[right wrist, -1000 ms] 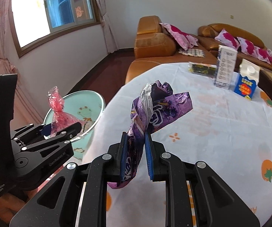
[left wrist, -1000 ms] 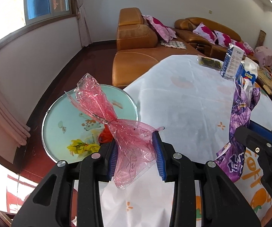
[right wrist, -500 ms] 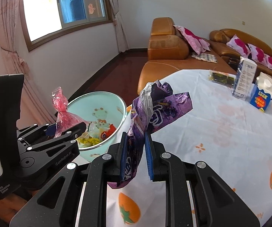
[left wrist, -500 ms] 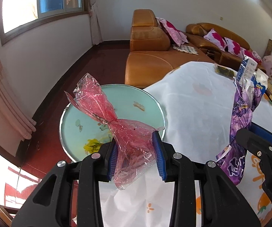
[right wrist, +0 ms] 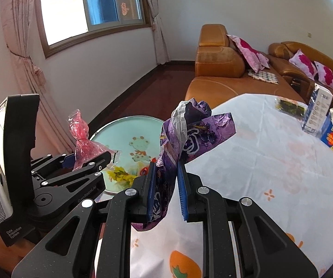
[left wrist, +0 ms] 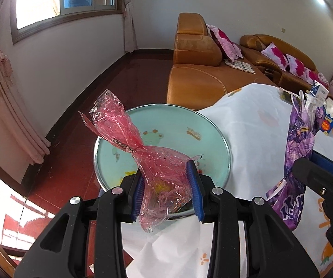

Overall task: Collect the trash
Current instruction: 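Carry the pink bag and purple wrapper over the teal bin with both tools, then open the left tool to drop the pink bag while the right tool drops the purple wrapper into the bin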

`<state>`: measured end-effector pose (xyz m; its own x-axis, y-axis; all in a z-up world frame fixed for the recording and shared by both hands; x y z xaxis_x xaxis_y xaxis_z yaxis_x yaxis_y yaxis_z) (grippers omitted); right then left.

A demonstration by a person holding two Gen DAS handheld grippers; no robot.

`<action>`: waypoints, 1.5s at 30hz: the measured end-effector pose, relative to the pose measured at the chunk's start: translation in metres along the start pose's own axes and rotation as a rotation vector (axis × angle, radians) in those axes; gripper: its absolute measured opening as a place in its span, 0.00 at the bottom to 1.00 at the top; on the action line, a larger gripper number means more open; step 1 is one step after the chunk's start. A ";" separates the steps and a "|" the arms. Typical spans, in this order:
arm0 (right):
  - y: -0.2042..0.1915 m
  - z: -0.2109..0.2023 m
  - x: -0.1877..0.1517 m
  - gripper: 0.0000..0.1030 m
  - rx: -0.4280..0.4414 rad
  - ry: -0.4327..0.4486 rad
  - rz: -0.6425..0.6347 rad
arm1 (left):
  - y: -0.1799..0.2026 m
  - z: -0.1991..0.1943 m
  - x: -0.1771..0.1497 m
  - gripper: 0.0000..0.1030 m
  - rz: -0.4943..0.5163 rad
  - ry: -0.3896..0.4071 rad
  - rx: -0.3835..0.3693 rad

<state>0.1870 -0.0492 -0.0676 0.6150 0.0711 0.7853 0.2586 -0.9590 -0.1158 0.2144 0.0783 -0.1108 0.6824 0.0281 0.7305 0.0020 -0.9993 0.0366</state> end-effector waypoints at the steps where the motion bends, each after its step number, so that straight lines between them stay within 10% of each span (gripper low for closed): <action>1: -0.001 0.001 0.001 0.18 0.002 0.001 -0.003 | -0.003 0.001 0.001 0.34 -0.003 -0.001 0.004; 45: -0.005 0.067 0.008 0.19 0.016 -0.066 0.019 | -0.019 0.080 -0.003 0.34 0.005 -0.121 0.034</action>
Point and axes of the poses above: each gripper's, at about its wrist camera, not at the fingertips, and z roughly the way its jaws point, y to its right, x to its top, the point moved 8 cm from there along z, roughly the way its jaws point, and after that the axes turned 3 degrees about y, right-handed, at the moved point
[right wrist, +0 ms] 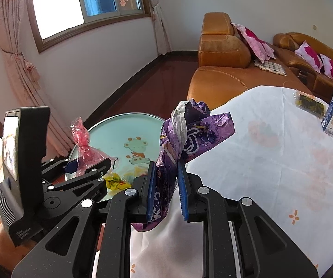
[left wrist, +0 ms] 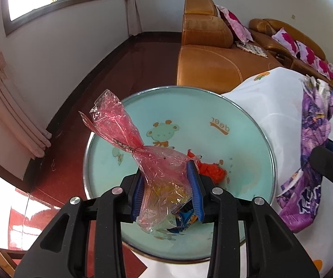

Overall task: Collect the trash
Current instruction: 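Open the left tool to drop the pink bag while the right tool drops the purple wrapper into the bin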

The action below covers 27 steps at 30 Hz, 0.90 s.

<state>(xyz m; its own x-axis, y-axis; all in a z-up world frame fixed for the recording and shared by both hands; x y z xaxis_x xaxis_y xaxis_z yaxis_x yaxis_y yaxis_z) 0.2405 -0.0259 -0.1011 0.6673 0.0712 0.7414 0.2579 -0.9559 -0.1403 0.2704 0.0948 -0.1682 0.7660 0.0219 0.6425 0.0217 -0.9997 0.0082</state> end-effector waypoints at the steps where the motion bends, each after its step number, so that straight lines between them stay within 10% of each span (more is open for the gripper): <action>1: 0.001 0.000 0.000 0.19 -0.002 -0.001 0.001 | 0.001 0.003 -0.001 0.34 -0.003 -0.008 -0.006; 14: 0.002 -0.003 0.000 0.19 -0.005 0.003 0.006 | -0.002 0.018 0.003 0.36 0.017 -0.032 0.015; 27: 0.000 -0.011 0.004 0.19 -0.012 0.016 0.000 | -0.009 0.002 0.005 0.62 0.010 0.002 0.041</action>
Point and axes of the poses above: each gripper's, at about its wrist camera, not at the fingertips, and z roughly the way its jaws point, y to its right, x to its top, the point moved 8 cm from there along z, roughly the way its jaws point, and after that the axes turned 3 degrees about y, right-handed, at the moved point
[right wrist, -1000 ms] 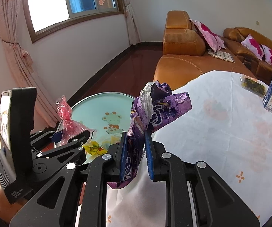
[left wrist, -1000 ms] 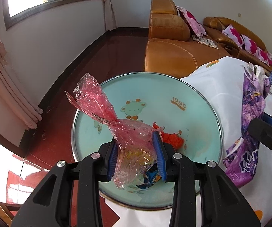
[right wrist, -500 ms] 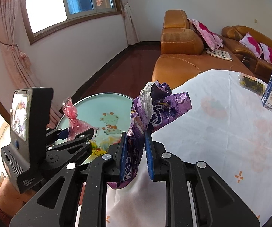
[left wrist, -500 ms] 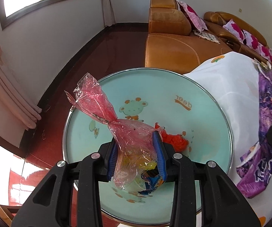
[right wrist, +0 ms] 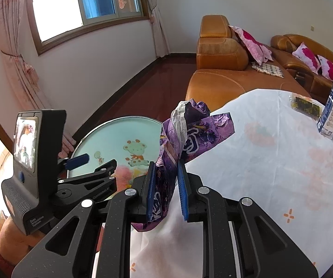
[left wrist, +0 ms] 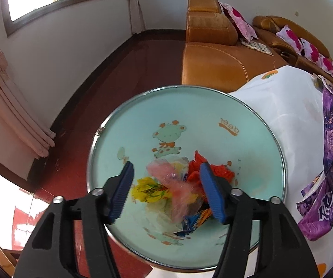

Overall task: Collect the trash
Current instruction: 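Open the left tool to drop the pink bag while the right tool drops the purple wrapper into the bin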

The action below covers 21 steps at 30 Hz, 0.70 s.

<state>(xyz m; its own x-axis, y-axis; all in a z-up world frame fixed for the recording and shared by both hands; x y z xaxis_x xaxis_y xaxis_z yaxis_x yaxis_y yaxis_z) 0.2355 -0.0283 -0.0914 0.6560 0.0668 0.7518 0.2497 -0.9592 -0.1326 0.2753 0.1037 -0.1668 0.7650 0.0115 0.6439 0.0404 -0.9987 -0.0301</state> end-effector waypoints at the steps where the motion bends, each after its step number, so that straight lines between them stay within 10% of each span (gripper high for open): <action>1: 0.000 0.000 0.000 0.19 0.000 0.000 0.000 | -0.001 -0.002 0.000 0.63 -0.002 0.007 0.003; 17: -0.030 0.031 0.013 0.20 0.017 -0.007 -0.080 | -0.052 -0.025 -0.011 0.65 -0.120 0.017 0.075; 21: -0.044 0.053 0.019 0.43 0.049 -0.021 -0.143 | -0.064 -0.029 -0.015 0.68 -0.131 0.015 0.103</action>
Point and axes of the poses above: each gripper's, at about its wrist camera, not at the fingertips, and z roughly the way its jaws point, y to its right, x to its top, the point moved 8 cm from there along z, roughly the way its jaws point, and after that the axes turned 3 degrees about y, right-handed, at the moved point
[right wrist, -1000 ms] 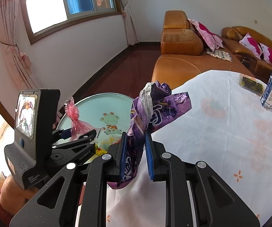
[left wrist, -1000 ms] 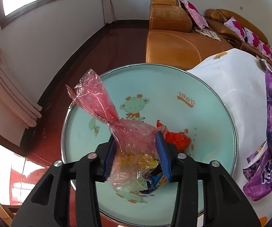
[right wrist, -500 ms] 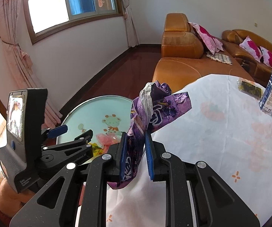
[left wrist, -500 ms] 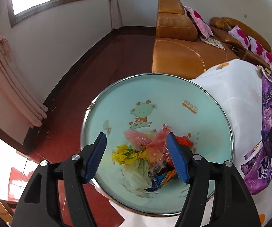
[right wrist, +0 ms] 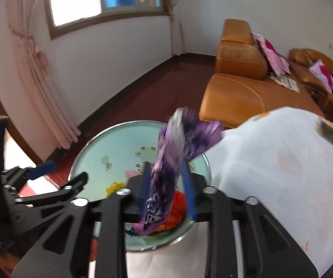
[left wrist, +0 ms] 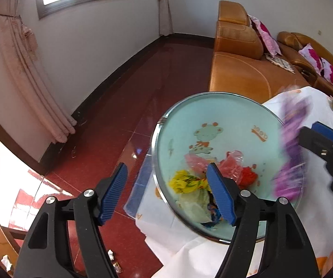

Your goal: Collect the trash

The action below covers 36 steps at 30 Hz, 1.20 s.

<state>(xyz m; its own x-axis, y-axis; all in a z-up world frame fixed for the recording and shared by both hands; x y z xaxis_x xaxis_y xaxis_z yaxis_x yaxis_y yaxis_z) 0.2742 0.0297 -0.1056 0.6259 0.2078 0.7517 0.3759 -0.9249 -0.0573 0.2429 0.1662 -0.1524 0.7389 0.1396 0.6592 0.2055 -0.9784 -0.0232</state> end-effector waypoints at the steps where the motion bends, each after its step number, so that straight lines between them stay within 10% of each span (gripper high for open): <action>1: -0.002 0.004 0.000 0.51 0.005 -0.003 -0.015 | -0.002 0.000 0.000 0.68 -0.001 -0.001 0.003; 25: 0.032 -0.068 -0.075 0.75 -0.064 0.006 0.260 | 0.019 -0.043 -0.068 0.77 0.038 -0.042 0.028; 36: 0.031 -0.155 -0.084 0.75 -0.103 0.145 0.268 | 0.020 -0.129 -0.080 0.85 0.035 0.146 0.021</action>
<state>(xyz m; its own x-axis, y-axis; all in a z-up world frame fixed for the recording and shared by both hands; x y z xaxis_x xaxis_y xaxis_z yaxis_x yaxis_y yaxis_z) 0.1273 -0.0656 -0.0682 0.5862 -0.0881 0.8054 0.1352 -0.9695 -0.2045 0.1051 0.1155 -0.1092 0.6450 0.0801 0.7599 0.1955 -0.9787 -0.0628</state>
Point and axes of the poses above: each gripper's, at about its wrist camera, not at the fingertips, and z roughly the way its jaws point, y to its right, x to its top, the point moved 8 cm from there along z, roughly the way its jaws point, and after that the axes turned 3 degrees about y, right-handed, at the moved point
